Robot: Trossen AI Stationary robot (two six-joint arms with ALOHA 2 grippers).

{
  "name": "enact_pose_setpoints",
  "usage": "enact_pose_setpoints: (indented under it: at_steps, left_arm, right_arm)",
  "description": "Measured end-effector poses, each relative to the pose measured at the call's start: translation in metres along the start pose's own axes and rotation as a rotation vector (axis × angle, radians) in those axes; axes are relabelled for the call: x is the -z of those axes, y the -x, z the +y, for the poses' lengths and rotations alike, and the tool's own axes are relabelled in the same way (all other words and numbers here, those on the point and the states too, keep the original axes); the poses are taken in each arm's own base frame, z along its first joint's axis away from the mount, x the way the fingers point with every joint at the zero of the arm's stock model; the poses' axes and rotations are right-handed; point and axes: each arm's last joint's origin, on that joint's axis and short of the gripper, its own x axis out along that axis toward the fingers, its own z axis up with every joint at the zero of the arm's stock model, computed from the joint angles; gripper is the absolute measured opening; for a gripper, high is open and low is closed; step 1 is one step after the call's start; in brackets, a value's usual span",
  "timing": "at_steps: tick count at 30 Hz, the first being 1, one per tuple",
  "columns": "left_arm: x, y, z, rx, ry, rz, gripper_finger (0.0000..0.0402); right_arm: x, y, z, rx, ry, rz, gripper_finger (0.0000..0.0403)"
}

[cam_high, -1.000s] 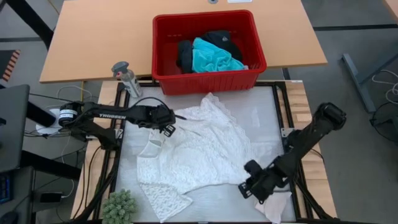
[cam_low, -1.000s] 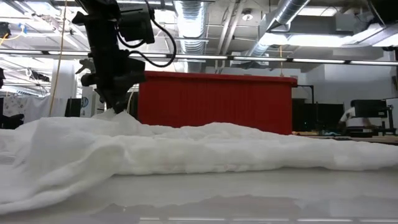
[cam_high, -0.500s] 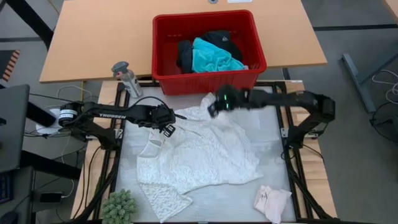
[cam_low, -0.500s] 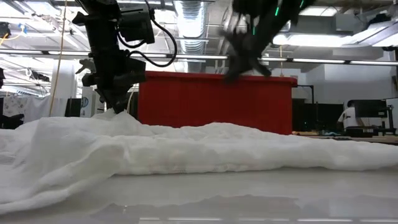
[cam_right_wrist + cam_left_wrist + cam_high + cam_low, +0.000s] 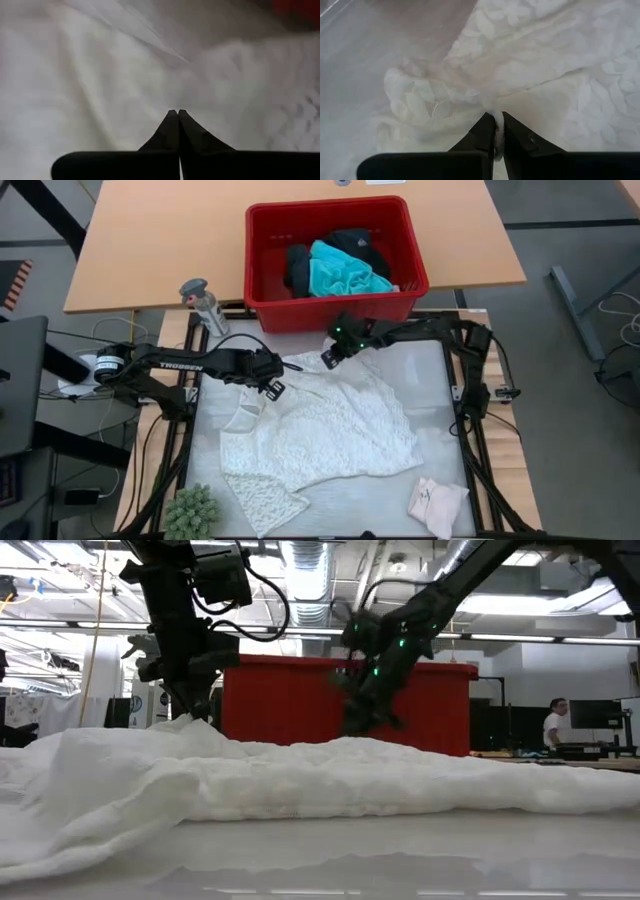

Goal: Fold Laundry from Bin
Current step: Fold the white blouse

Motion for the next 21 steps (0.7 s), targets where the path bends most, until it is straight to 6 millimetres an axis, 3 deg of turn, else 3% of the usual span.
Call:
enact_pose_setpoints:
  at_steps: [7,17,21]
  left_arm:
    - [-0.002,0.000,-0.001,0.012,-0.009,-0.016,0.0012]
    - [-0.025,-0.002,-0.018,0.184,-0.099,-0.225,0.0012]
    - [-0.030,-0.006,-0.015,0.116,-0.112,-0.269,0.0012]
  right_arm:
    - [0.014,-0.002,-0.035,0.243,-0.030,0.168,0.0016]
    - [0.061,0.027,-0.060,0.606,-0.095,0.425,0.0016]
    - [0.076,0.040,-0.065,0.648,-0.106,0.453,0.0016]
